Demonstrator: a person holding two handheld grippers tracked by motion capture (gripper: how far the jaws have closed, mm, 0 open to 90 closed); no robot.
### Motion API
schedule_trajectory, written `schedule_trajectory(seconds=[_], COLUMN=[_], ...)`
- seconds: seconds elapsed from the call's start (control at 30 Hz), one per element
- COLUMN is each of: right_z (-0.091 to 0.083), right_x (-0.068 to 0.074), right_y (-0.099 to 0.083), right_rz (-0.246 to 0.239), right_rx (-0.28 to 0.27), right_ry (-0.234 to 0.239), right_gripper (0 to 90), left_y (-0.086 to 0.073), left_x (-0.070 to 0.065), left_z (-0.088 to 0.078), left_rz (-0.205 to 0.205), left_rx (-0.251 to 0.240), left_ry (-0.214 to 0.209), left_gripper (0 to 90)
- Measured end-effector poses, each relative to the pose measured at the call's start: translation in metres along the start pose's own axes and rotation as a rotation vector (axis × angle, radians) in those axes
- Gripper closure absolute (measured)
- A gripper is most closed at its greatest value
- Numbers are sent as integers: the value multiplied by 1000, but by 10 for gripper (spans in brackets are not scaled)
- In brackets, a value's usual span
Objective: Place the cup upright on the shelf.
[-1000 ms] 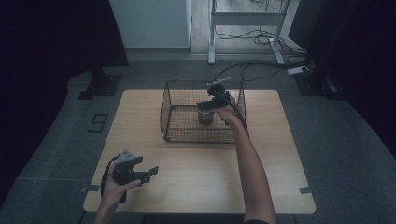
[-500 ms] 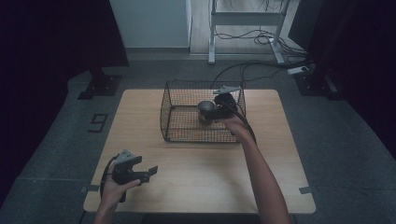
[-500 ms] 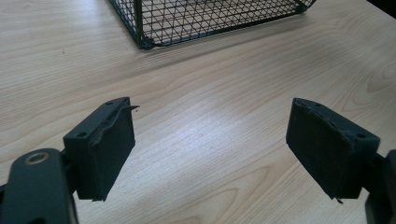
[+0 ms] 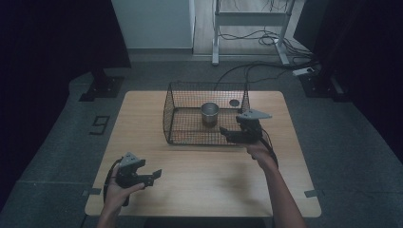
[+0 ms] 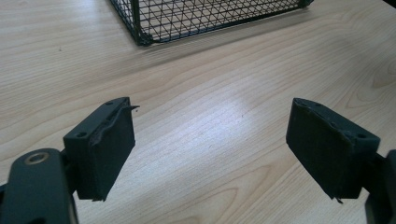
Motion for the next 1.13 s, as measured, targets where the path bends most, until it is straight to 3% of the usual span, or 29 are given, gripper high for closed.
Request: schedule_trajectory(seconds=[0.37, 0.6, 0.7, 0.87, 1.13], right_z=[-44, -50, -48, -40, -37], right_x=[-5, -4, -4, 0, 0], right_y=[-65, -103, -116, -126, -124], right_rz=[24, 56, 50, 56, 57], right_rx=[-18, 4, 48, 69, 57], right_ry=[-23, -36, -35, -11, -11], right_gripper=[193, 211, 210, 209, 205], left_y=[-1, -2, -3, -3, -3], left_x=[-4, -7, -8, -9, -7], left_z=[6, 10, 12, 13, 13], left_rz=[11, 17, 22, 25, 23], left_rx=[18, 29, 34, 41, 41], left_ry=[-4, -6, -9, -10, -10], left_gripper=[157, 157, 158, 157, 157])
Point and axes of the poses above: each handheld gripper's, and its own axes: z roughly forward along the jaws, y roughly out of its top, x roughly to its left, the point moved 5 cm from there along z, roughly forward along the jaws, and after that the axes turned 4 degrees about -y, right-handed, at the moved point
